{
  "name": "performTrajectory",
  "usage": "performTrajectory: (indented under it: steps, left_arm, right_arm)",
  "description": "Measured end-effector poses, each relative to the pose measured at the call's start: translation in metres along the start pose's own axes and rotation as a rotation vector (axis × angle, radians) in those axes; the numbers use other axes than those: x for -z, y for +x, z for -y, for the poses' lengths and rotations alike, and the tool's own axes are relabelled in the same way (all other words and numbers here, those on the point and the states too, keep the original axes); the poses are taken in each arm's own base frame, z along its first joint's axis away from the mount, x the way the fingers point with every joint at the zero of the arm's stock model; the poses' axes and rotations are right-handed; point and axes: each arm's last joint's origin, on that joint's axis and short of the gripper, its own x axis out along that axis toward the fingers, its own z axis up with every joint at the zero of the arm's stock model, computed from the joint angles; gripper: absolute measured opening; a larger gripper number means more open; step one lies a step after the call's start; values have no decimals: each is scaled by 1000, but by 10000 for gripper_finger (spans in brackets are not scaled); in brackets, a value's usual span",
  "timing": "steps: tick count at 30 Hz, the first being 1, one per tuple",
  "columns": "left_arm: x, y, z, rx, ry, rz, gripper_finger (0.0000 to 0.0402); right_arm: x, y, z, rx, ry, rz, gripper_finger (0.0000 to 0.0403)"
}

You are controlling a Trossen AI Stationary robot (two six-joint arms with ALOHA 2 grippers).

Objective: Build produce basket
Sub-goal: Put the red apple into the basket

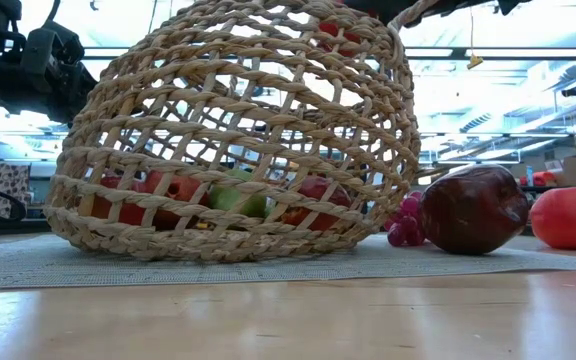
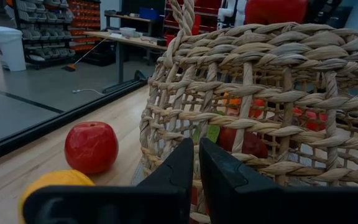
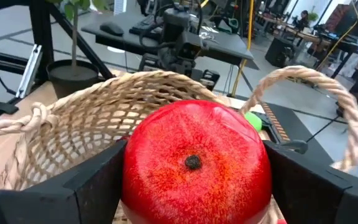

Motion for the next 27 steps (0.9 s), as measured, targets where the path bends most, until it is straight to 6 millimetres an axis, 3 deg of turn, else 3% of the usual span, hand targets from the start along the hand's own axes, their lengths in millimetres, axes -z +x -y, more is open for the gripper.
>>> performTrajectory:
  steps: [27]
  left_arm:
    - [0,0,0,-1,0,0,39]
  right_arm:
    - [1,0,7,-52,15,22,351]
